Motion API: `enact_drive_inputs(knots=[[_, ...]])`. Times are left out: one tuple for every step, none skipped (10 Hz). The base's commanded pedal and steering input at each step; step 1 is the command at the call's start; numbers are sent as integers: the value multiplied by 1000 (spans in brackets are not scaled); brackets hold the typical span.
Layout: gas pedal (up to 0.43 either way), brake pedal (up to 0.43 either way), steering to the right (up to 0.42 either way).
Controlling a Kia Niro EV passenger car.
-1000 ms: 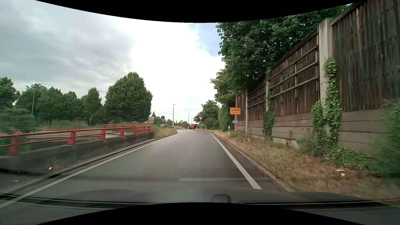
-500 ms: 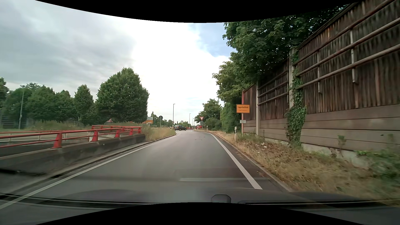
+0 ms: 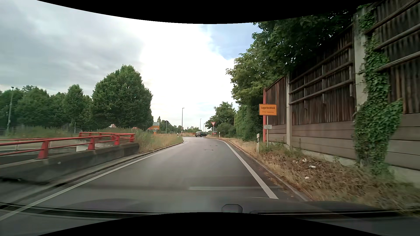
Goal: Follow the waypoints while adhering to traffic rules and regulations
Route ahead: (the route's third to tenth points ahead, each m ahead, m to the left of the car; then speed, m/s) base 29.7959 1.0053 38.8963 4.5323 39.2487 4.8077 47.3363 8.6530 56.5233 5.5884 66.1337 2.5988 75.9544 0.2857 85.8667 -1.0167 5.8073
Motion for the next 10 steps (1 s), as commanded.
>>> enact_drive_inputs(knots=[[150, 0, -7], [150, 0, -6], [150, 0, -4], [150, 0, -4], [150, 0, -4], [150, 0, -4], [150, 0, -4], [150, 0, -4], [150, 0, -5], [150, 0, -6]])
